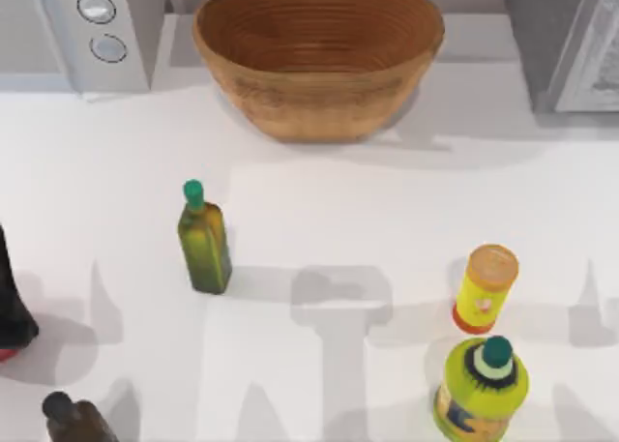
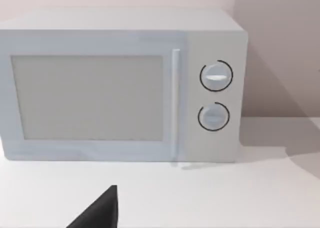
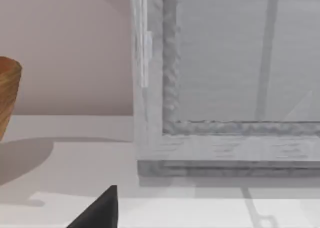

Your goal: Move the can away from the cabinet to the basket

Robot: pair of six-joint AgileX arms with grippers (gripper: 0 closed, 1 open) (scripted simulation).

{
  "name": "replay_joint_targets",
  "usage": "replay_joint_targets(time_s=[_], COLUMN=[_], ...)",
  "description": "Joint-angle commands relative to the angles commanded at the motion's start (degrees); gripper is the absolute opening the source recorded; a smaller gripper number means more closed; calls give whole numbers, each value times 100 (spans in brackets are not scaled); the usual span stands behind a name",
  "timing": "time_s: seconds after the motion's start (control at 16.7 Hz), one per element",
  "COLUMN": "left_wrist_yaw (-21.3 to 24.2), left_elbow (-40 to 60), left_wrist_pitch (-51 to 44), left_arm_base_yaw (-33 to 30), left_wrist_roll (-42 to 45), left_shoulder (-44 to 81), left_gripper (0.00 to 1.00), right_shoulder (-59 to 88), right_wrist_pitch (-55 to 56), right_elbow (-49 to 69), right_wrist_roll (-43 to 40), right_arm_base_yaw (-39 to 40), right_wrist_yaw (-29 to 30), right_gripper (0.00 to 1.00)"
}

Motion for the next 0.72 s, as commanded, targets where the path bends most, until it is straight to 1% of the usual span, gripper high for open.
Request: replay_joint_targets(time_s=[0.18,0.36,0.54,0.72], left_wrist_yaw=[0,0,0,0], left_elbow=[0,0,0,0], left_wrist_pitch=[0,0,0,0], left_arm_base_yaw=[0,0,0,0], left_wrist_roll=[0,0,0,0], left_shoulder=[0,0,0,0], left_gripper=[100,100,100,100], right_shoulder=[48,493,1335,2452], right_wrist_pitch=[-10,-125,-379,-738], right_elbow=[61,607,1666,3086], right_wrist_roll=[2,13,26,38], right_arm_base_yaw=[3,49,164,332], right_wrist_yaw=[13,105,237,387], right_gripper=[100,100,100,100])
